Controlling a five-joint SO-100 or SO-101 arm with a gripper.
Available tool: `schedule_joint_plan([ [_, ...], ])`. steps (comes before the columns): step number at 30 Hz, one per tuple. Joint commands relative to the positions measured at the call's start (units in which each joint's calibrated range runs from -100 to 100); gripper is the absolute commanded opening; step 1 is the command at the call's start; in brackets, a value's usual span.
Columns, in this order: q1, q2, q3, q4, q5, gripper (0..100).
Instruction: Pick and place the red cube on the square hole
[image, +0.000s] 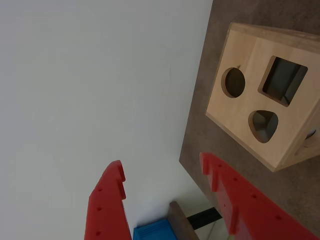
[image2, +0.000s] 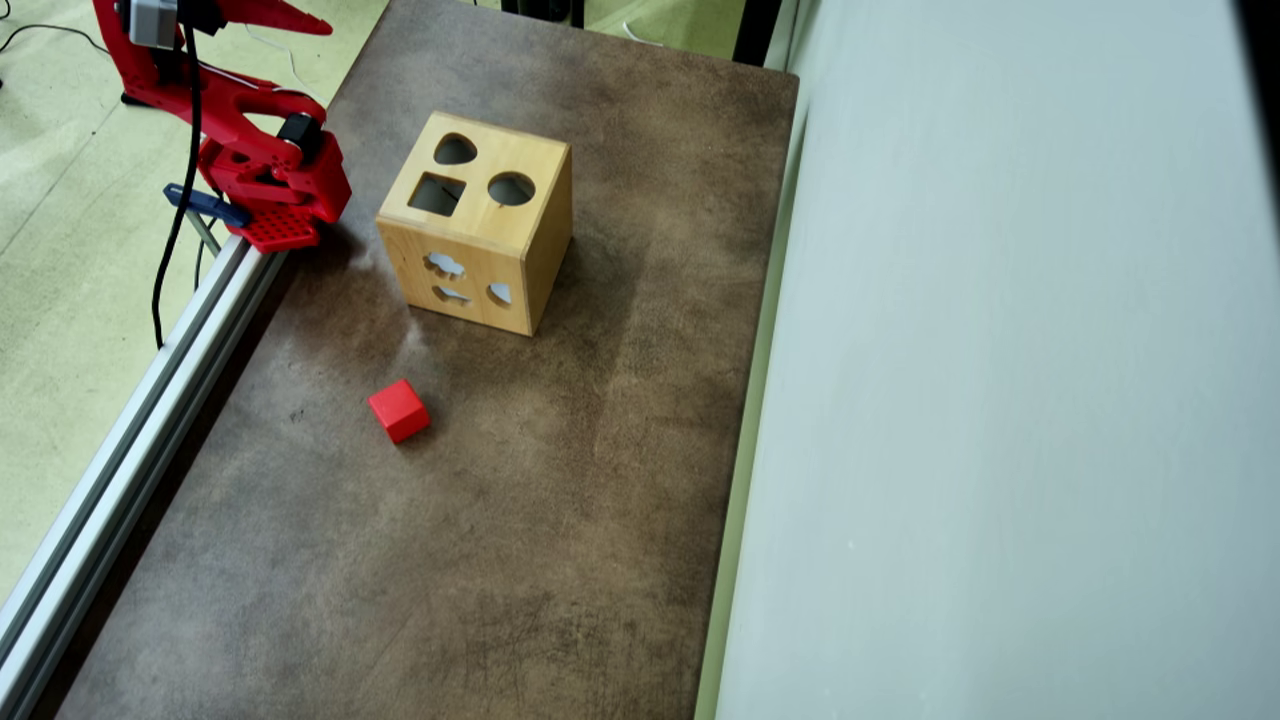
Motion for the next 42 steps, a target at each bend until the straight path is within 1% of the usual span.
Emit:
schedule_joint_plan([
  [1,0.48,-30.25,-2.06,0.82,0.24,3],
  [37,0.48,-30.16,-1.17,0.82,0.0,3],
  [42,0.63,-25.4,-1.17,0.74,-0.15,3],
])
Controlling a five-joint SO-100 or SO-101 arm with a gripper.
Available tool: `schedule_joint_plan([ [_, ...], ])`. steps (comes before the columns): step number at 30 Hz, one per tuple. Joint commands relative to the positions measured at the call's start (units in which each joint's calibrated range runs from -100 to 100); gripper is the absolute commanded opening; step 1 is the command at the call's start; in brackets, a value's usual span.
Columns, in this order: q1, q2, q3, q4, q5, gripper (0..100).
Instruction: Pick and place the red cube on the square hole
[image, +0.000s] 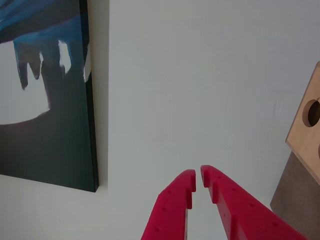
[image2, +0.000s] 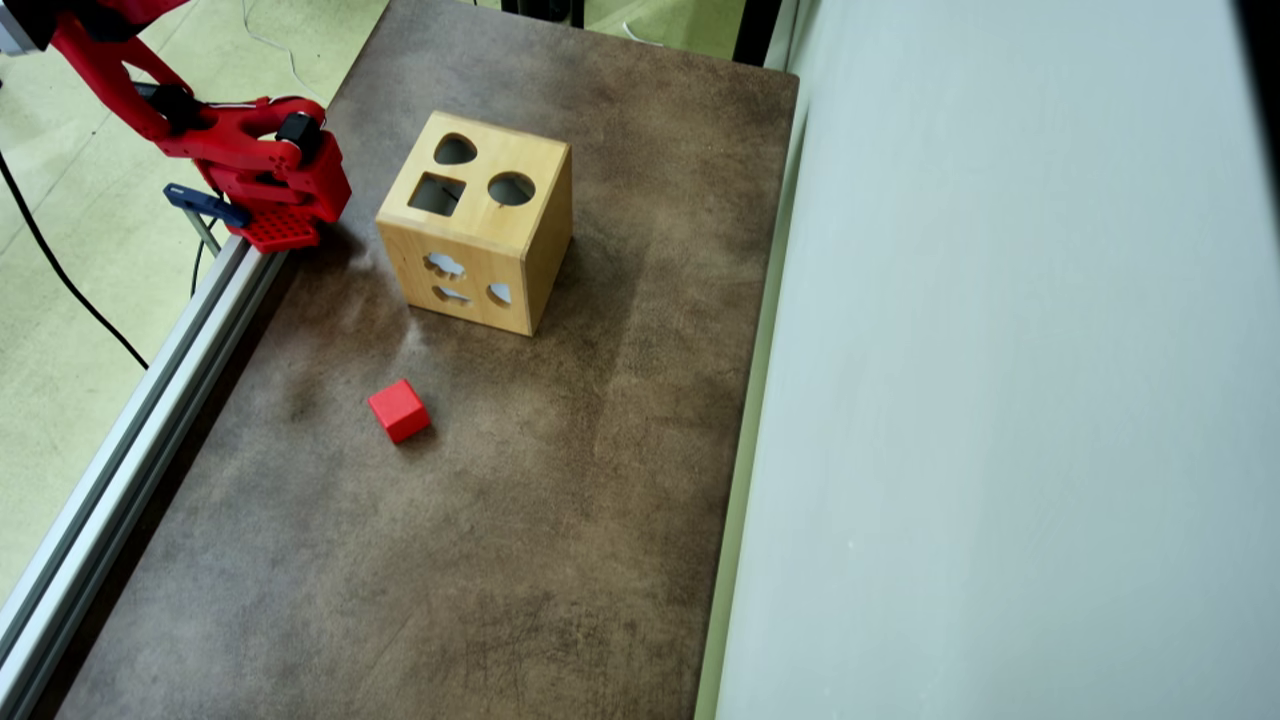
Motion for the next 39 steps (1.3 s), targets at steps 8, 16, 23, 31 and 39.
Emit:
schedule_joint_plan([
  [8,5.85,19.8,-0.62,0.33,0.29,3],
  [16,13.35,39.5,-11.71,0.25,0.44,3],
  [23,23.01,56.91,-22.71,0.01,1.71,3],
  [31,31.56,65.91,-22.98,-0.47,13.14,3],
  [39,36.46,75.34,-23.16,-0.55,24.32,3],
])
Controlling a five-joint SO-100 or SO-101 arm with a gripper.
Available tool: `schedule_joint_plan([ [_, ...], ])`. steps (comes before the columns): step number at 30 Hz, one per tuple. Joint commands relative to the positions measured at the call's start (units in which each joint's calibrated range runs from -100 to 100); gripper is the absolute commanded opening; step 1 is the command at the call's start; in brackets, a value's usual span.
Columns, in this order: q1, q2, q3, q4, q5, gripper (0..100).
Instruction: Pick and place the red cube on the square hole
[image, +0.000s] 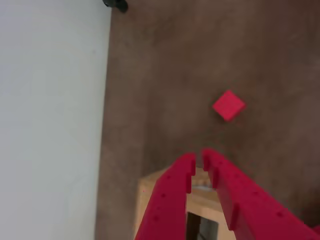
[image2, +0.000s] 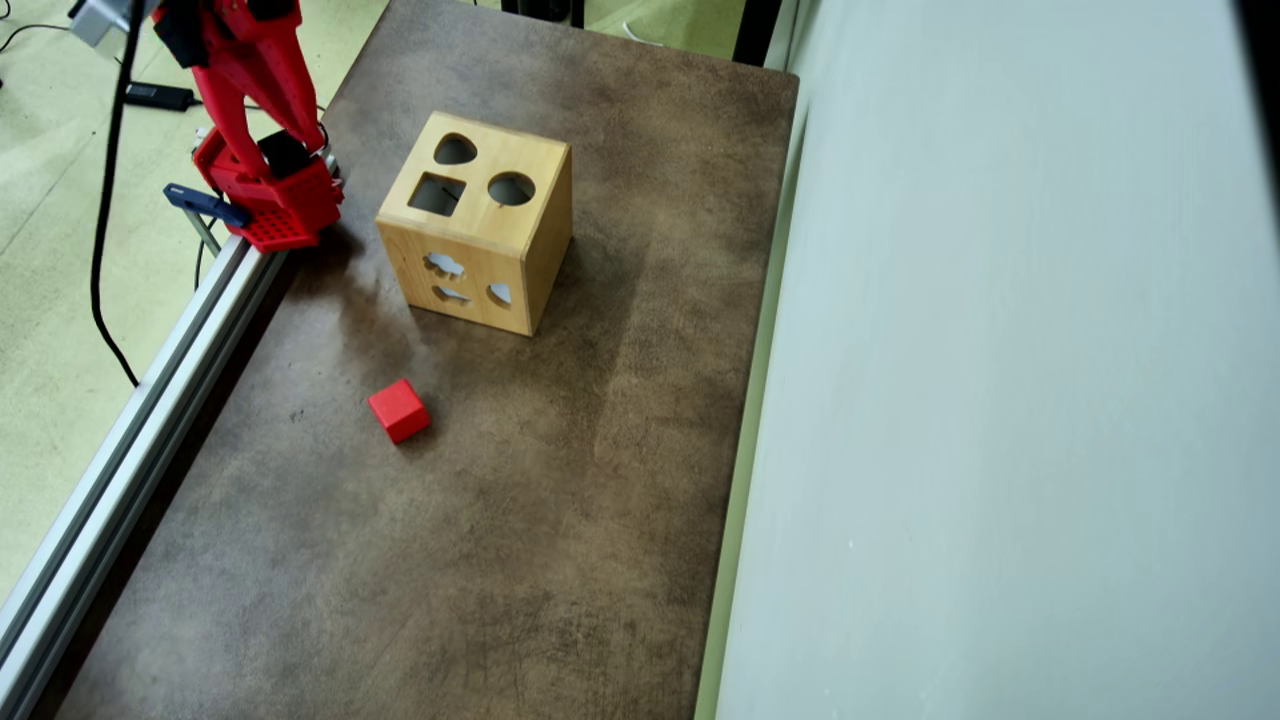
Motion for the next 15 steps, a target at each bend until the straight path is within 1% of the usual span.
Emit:
schedule_joint_plan([
  [1,1.33,3.22,-1.94,-0.55,4.59,3],
  [4,1.85,3.73,-1.94,-0.55,5.23,3],
  [15,1.85,3.73,-1.04,-0.39,4.64,3],
])
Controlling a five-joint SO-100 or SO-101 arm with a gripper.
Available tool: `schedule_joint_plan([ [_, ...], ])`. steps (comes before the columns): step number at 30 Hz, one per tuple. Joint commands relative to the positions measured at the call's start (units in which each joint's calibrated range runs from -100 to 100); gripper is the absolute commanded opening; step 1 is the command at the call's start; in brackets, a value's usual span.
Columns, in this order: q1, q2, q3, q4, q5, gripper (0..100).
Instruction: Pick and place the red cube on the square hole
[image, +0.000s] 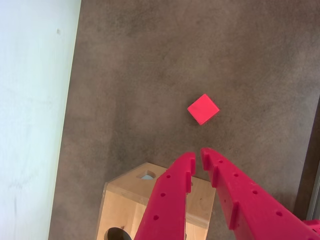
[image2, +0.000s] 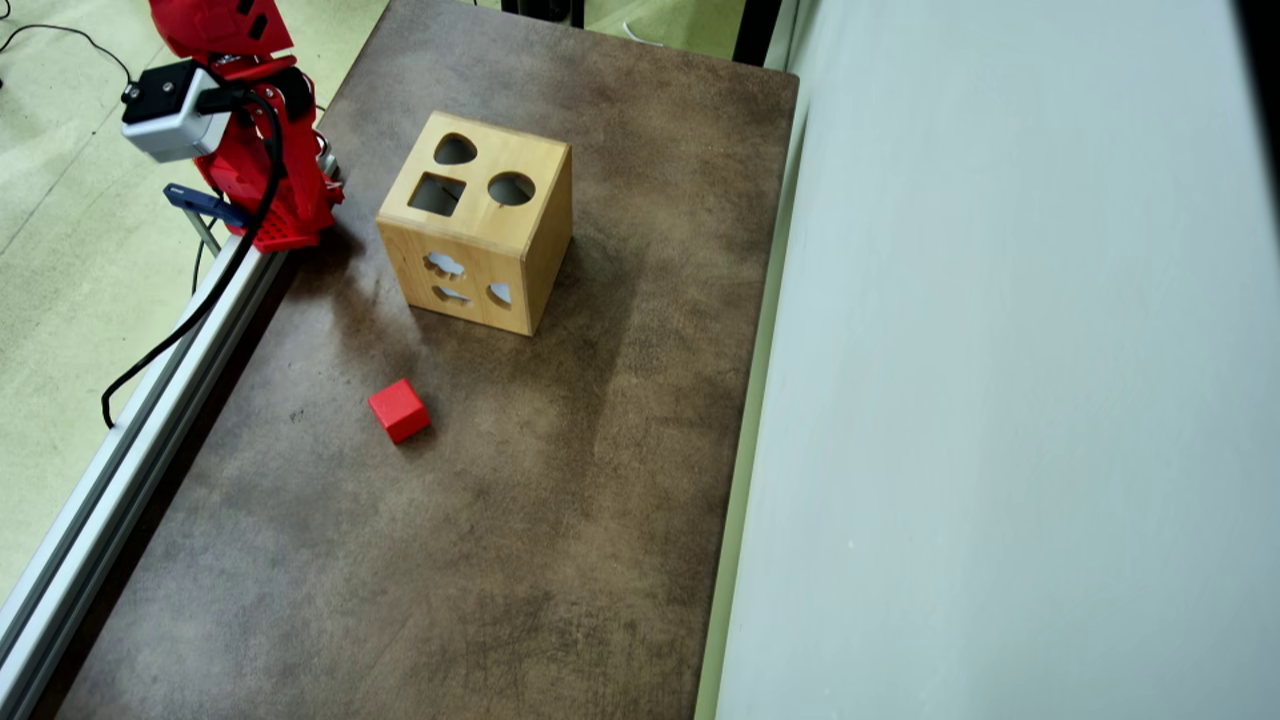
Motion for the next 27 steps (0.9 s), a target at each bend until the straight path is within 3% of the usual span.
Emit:
schedule_joint_plan([
  [1,0.12,-0.25,-1.04,-0.07,-0.2,3],
  [14,-0.55,-0.08,-0.77,0.33,-14.8,3],
  [27,0.27,5.35,-0.77,0.41,-23.25,5],
])
